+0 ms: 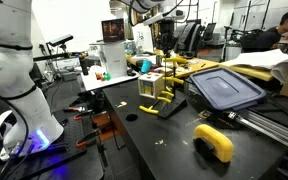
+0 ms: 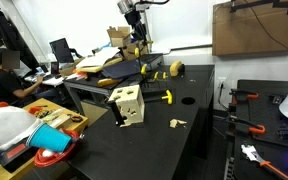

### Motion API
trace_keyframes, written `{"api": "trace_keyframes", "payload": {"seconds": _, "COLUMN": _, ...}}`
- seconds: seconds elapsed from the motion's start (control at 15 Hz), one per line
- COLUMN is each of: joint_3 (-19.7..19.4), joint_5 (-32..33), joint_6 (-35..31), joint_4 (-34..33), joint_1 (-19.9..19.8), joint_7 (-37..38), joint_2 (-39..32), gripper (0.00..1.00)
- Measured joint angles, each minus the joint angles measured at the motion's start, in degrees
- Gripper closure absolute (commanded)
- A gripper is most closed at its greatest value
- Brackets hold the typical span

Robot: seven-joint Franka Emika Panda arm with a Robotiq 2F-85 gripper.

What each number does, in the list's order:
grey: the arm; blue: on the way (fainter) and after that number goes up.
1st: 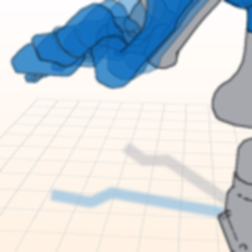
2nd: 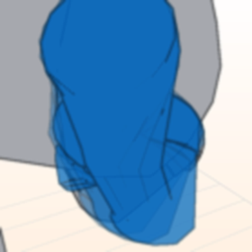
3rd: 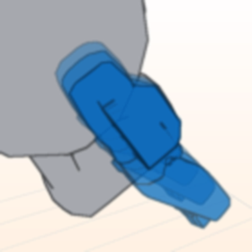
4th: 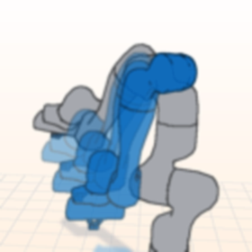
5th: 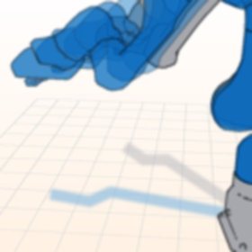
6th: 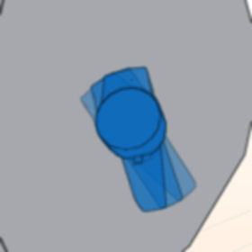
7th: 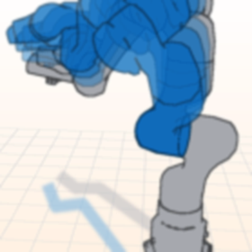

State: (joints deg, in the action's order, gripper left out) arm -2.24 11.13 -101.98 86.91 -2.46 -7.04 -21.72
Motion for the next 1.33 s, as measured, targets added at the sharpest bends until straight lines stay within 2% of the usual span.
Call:
{"api": "trace_keyframes", "payload": {"seconds": 0.47, "joint_3": -0.74, "joint_5": -0.38, "joint_6": 0.07, "joint_4": -0.05, "joint_1": -0.15, "joint_7": 6.35, "joint_2": -1.87, "gripper": 0.96}}
{"api": "trace_keyframes", "payload": {"seconds": 1.33, "joint_3": -2.23, "joint_5": -6.25, "joint_6": 0.09, "joint_4": -0.05, "joint_1": -2.47, "joint_7": 15.22, "joint_2": -2.89, "gripper": 0.96}}
